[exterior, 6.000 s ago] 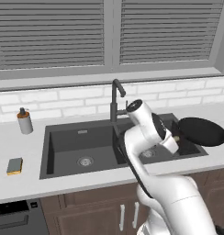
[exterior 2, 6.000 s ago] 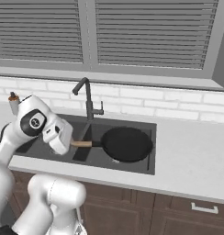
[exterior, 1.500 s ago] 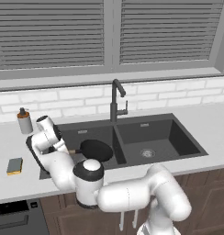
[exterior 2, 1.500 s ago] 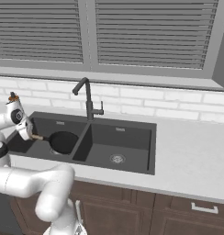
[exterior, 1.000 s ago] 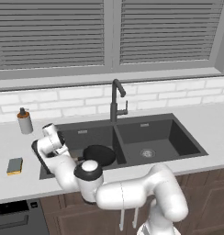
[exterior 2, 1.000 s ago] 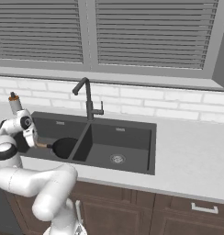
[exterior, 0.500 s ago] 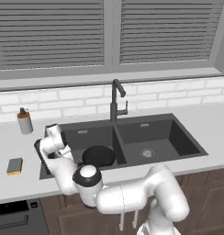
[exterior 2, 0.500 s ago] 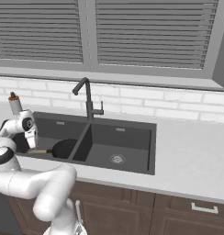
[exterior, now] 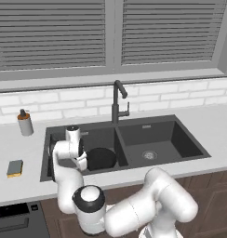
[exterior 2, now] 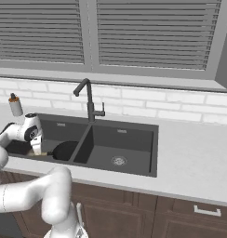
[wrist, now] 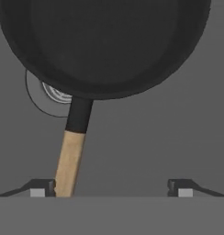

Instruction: Pick the pan and sponge and place them into the sink. Then turn on the water.

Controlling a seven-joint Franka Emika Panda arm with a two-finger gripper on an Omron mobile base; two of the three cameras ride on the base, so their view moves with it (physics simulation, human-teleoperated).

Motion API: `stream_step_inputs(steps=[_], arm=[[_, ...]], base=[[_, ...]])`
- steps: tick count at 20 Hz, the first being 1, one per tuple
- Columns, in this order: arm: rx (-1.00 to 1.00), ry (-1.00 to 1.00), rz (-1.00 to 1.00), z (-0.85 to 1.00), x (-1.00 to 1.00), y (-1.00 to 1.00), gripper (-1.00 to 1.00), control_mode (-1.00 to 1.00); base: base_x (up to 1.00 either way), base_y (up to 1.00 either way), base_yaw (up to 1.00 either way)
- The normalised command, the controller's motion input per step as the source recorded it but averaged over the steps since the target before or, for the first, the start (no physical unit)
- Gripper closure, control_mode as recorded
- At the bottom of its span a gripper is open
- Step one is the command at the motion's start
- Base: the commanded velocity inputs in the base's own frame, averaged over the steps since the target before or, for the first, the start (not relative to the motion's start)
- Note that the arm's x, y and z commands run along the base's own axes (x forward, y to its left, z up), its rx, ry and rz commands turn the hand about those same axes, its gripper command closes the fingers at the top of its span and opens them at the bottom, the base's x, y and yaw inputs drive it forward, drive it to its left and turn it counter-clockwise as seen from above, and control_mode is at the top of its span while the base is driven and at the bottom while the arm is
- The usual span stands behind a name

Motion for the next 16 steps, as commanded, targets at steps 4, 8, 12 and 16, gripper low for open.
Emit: stream_step_inputs(steps=[4, 8, 12, 16], arm=[[0.05, -0.13, 0.05, 0.87, -0.58, 0.15, -1.0, -1.0], [0.0, 0.05, 0.16, 1.0, -0.05, 0.29, -1.0, -1.0], [0.0, 0.05, 0.14, 1.0, 0.0, 0.23, -1.0, -1.0], [0.08, -0.04, 0.1, 1.0, 0.0, 0.15, -1.0, -1.0]], base=[[0.0, 0.0, 0.0], [0.0, 0.0, 0.0], [0.0, 0.0, 0.0], [0.0, 0.0, 0.0]])
